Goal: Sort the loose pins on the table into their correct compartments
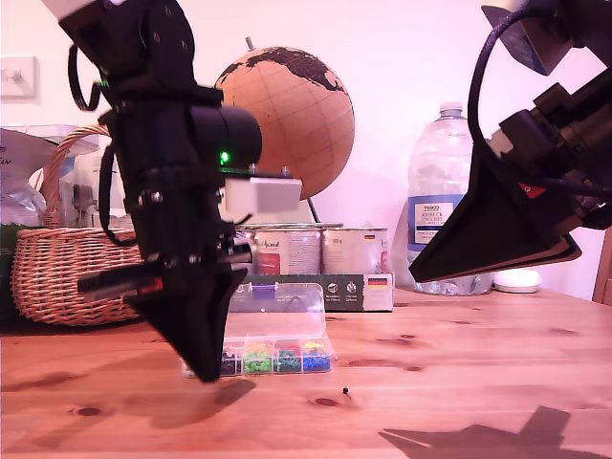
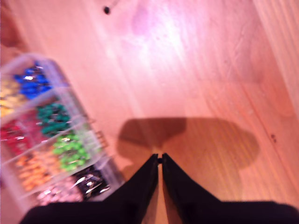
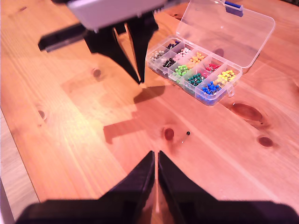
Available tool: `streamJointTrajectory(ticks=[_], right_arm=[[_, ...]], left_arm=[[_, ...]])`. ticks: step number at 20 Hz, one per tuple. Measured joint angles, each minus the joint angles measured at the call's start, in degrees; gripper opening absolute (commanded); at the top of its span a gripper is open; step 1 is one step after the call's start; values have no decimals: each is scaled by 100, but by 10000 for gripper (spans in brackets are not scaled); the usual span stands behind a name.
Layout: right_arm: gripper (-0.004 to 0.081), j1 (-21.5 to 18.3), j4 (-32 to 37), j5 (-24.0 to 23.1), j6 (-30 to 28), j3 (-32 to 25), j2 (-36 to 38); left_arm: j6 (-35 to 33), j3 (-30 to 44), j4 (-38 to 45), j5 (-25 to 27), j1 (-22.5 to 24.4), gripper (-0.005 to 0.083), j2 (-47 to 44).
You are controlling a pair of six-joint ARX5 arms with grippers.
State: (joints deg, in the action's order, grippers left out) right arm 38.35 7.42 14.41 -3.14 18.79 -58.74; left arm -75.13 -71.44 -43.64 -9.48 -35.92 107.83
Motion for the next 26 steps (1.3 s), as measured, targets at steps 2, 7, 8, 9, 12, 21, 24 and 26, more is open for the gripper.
streamJointTrajectory(ticks=[2,7,8,9,12,21,24,26], right_arm=[[-12,0,0,0,0,0,2],[-12,0,-20,0,0,0,2],[-12,0,-20,0,0,0,0],[-12,0,-20,0,0,0,0],[-12,0,-20,0,0,0,0],[-12,0,-20,0,0,0,0],[-12,0,-20,0,0,0,0],[-12,0,-17,0,0,0,0]], left_arm=[[0,0,-7,0,2,-17,-133],[0,0,13,219,90,-17,-302],[0,0,50,299,122,-17,-302],[0,0,96,378,162,-17,-302],[0,0,166,544,326,-17,-302],[0,-24,680,525,688,-17,-302],[-2,-31,960,365,728,-17,-302],[0,-42,1086,330,745,-17,-302]])
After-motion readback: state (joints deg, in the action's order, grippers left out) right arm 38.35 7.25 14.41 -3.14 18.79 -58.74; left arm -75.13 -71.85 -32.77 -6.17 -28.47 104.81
